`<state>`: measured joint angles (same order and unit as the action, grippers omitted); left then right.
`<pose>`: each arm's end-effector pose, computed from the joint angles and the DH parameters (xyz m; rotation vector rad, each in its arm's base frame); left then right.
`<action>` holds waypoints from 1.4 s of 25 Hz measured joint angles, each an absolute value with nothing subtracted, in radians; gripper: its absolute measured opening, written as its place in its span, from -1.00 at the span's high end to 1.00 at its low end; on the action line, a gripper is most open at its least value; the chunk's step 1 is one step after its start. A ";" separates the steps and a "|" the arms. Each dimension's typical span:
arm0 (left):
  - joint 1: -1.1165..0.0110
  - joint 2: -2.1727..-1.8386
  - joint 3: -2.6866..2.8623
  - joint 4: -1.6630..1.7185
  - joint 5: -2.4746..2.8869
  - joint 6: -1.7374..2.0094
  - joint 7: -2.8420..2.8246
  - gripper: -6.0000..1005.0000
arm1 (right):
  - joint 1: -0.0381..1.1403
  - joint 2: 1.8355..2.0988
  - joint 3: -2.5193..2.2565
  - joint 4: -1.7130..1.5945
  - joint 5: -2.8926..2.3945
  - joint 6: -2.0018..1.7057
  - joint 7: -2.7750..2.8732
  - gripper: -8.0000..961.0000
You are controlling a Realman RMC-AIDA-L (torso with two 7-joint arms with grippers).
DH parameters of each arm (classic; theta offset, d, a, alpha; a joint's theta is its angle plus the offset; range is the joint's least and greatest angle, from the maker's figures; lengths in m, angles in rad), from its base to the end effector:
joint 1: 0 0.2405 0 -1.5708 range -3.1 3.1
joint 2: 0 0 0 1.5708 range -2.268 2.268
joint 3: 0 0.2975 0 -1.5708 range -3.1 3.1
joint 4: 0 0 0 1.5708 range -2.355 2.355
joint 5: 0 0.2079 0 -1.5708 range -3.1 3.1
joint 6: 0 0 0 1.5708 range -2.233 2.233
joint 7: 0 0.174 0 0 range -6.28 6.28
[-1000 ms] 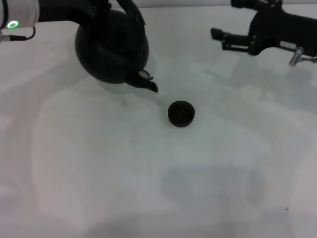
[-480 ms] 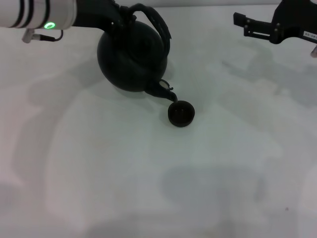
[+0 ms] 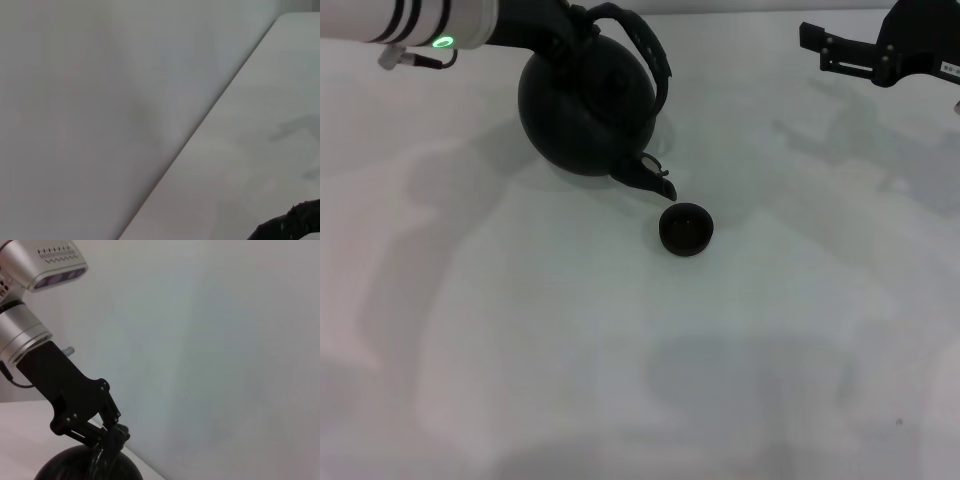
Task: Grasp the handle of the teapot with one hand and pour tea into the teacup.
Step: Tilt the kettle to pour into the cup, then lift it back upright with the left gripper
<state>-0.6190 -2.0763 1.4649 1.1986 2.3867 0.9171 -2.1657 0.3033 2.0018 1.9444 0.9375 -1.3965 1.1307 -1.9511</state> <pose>-0.1803 0.4529 -0.0629 -2.4953 -0.2944 0.0492 0.2769 0.3835 0.0053 -2.3683 0.2413 0.6312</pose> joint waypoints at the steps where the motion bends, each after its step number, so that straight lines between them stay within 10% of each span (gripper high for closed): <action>1: -0.622 -2.076 1.471 1.202 2.396 0.917 -2.171 0.66 | 0.303 2.002 1.944 0.937 -1.396 1.131 -1.951 -0.81; 35: -0.681 -2.077 1.630 1.277 2.640 0.959 -2.282 0.71 | 0.306 2.002 1.969 0.898 -1.383 1.129 -1.973 -0.81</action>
